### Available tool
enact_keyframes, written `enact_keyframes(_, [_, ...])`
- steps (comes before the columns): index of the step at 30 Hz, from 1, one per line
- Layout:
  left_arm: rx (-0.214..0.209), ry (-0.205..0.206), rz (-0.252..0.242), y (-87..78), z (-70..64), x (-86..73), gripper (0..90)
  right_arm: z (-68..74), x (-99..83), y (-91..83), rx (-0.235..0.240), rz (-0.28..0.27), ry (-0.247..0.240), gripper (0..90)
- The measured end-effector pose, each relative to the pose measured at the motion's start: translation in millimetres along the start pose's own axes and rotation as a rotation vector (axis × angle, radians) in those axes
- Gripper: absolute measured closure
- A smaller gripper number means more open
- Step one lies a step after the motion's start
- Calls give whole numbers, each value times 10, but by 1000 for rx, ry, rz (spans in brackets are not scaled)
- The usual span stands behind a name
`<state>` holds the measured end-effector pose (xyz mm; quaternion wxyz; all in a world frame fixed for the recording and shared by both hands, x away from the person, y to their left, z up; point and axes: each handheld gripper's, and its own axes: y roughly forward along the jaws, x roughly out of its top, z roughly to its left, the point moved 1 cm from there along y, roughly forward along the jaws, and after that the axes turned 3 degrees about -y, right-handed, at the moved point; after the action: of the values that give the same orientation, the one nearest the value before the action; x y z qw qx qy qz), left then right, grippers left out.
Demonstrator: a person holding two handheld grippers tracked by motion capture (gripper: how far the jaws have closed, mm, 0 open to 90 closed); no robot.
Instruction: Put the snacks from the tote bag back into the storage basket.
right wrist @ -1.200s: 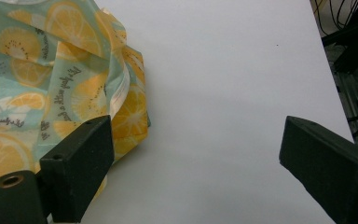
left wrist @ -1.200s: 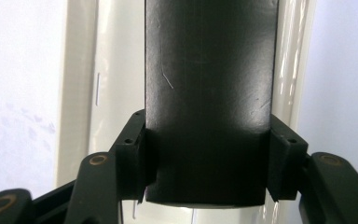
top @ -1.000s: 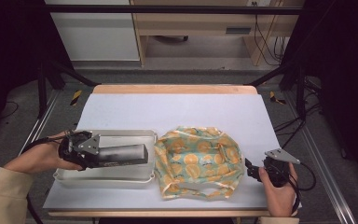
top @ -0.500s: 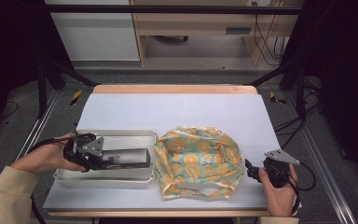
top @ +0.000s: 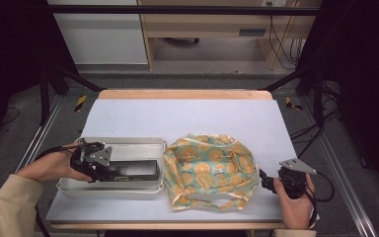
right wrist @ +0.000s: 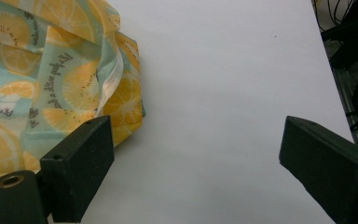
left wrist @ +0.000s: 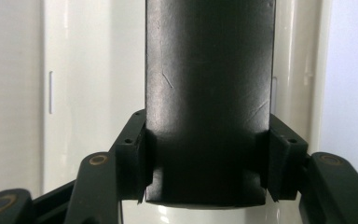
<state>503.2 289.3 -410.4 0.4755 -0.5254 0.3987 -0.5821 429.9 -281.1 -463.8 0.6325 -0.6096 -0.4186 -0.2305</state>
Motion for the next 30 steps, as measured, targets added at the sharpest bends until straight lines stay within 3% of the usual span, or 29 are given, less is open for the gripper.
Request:
enact_keyframes(5, [-9, -8, -15, 21, 6, -3, 434, 6, -1, 9, 1, 3, -6, 105])
enact_keyframes(13, [-11, 22, -15, 33, -19, 53, 434, 13, 0, 12, 0, 10, -8, 105])
enact_keyframes(30, [-26, 16, -16, 99, 1, 70, 433, 22, 0, 15, 10, 14, -7, 104])
